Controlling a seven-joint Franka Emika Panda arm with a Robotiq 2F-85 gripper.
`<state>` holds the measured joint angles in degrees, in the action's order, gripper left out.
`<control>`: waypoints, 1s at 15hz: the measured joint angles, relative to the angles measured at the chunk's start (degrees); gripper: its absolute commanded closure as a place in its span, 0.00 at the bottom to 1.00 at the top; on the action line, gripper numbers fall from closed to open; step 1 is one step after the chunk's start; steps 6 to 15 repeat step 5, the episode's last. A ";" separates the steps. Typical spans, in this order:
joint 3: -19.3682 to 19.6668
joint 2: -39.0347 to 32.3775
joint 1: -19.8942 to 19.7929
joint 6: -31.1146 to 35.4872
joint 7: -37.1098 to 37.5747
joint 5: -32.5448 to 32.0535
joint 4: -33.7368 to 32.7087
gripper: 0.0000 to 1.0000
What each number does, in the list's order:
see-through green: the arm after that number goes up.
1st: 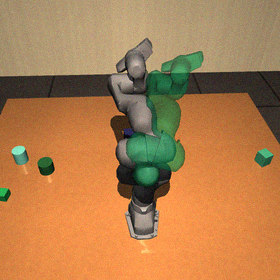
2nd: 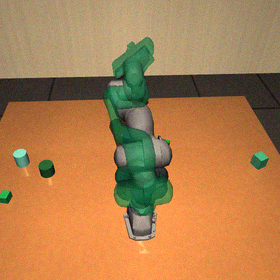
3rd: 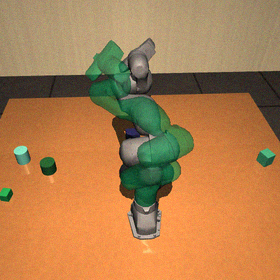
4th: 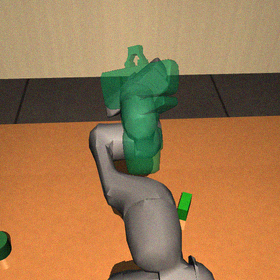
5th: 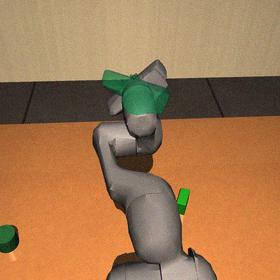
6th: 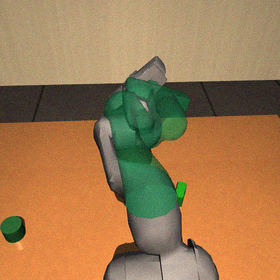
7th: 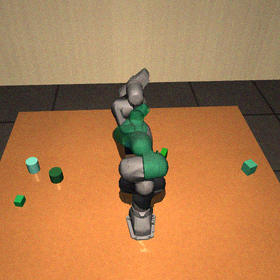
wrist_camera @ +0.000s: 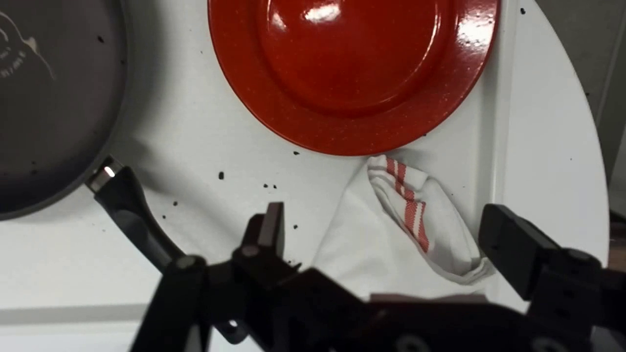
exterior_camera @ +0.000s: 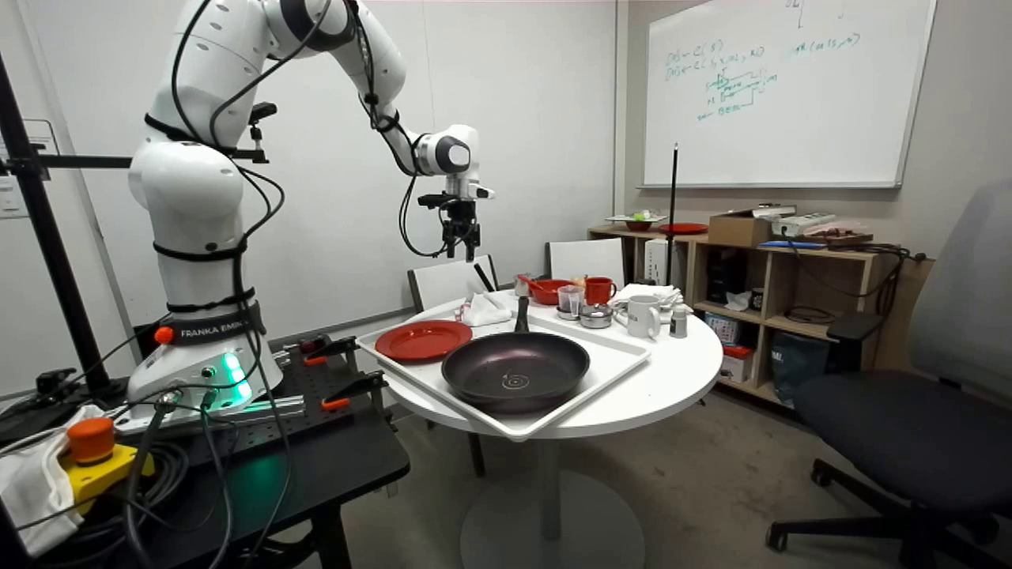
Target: Use the white towel to wipe the pan
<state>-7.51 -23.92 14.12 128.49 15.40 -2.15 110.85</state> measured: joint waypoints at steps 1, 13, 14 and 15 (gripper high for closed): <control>0.27 1.76 -0.61 1.41 0.66 0.64 2.59 0.00; 0.50 5.83 -1.64 3.53 1.45 1.20 7.94 0.00; 0.50 5.83 -1.64 3.53 1.45 1.20 7.94 0.00; 0.50 5.83 -1.64 3.53 1.45 1.20 7.94 0.00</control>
